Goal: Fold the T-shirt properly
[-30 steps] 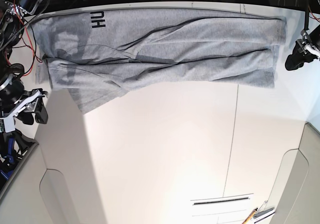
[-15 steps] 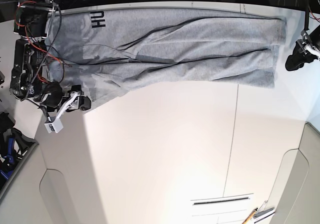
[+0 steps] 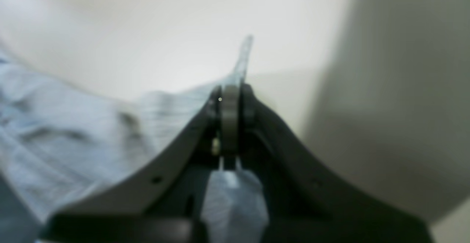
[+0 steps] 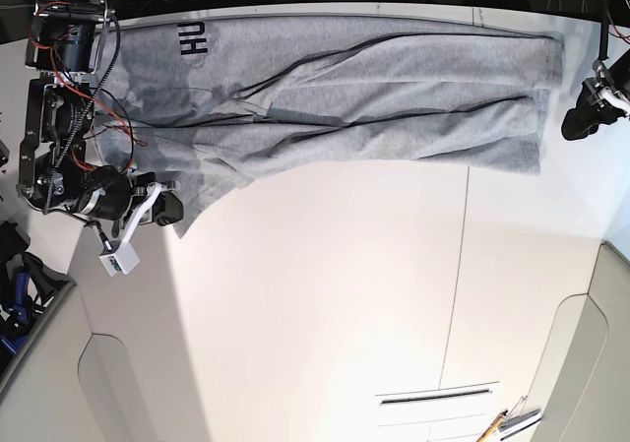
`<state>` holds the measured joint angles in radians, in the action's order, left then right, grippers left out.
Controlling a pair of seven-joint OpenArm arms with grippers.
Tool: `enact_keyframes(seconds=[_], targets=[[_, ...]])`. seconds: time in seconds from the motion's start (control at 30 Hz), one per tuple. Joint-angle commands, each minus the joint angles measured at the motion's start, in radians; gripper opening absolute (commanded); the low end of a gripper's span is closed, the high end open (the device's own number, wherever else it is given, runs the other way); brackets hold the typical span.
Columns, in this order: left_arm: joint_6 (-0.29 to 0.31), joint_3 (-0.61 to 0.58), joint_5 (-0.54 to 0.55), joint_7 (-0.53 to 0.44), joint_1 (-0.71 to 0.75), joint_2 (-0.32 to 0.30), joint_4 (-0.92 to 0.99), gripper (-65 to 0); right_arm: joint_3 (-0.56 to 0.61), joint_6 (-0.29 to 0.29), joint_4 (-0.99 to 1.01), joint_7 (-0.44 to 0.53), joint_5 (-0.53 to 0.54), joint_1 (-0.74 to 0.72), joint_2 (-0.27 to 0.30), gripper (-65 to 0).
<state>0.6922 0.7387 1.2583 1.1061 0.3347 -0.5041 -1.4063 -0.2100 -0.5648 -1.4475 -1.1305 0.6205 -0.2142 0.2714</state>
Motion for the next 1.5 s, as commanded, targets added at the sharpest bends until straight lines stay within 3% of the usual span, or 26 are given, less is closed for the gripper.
enact_keyframes(seconds=[0.0,0.17,0.47,0.63,0.83,0.9,0.97,1.13,1.2,1.3,1.47], targets=[[0.006,0.008,0.024,-0.018,-0.005,-0.025,-0.017,-39.4,-0.004,-0.008,-0.064,0.001,0.034,-0.003,0.013,-65.0],[0.006,0.008,0.024,-0.018,-0.005,-0.025,-0.017,-39.4,-0.004,-0.008,-0.33,-0.048,0.035,0.131,-0.012,-65.0],[0.006,0.008,0.024,-0.018,-0.005,-0.025,-0.017,-39.4,-0.004,-0.007,-0.583,-0.058,0.035,0.47,-0.139,-65.0],[0.006,0.008,0.024,-0.018,-0.005,-0.025,-0.017,-39.4,-0.005,-0.008,-0.645,-0.064,0.042,0.599,-0.141,-65.0],[0.006,0.008,0.024,-0.018,-0.005,-0.025,-0.017,-39.4,-0.005,-0.008,-0.653,-0.068,0.038,0.644,-0.142,-65.0],[0.006,0.008,0.024,-0.018,-0.005,-0.025,-0.017,-39.4,-0.005,-0.008,-0.653,-0.071,0.039,0.644,-0.142,-47.4],[0.006,0.008,0.024,-0.018,-0.005,-0.026,-0.017,-39.3,-0.005,-0.008,-0.655,-0.071,0.042,0.641,-0.142,-36.1],[0.006,0.008,0.007,-0.018,-0.005,-0.026,-0.017,-39.0,-0.012,-0.008,-0.698,-0.066,0.04,0.638,-0.141,-35.3],[0.006,0.008,-0.025,-0.018,-0.003,-0.026,-0.017,-34.7,-0.028,-0.008,-0.734,-0.058,0.021,0.636,-0.141,-35.3],[0.006,0.008,-0.067,-0.018,-0.001,-0.026,-0.017,-28.5,-0.079,-0.008,-0.779,-0.01,-0.022,0.636,-0.141,-35.3],[0.006,0.008,-0.177,-0.079,0.001,-0.025,-0.006,-28.0,-0.195,-0.007,-0.778,0.11,-0.135,0.632,-0.136,-35.3]])
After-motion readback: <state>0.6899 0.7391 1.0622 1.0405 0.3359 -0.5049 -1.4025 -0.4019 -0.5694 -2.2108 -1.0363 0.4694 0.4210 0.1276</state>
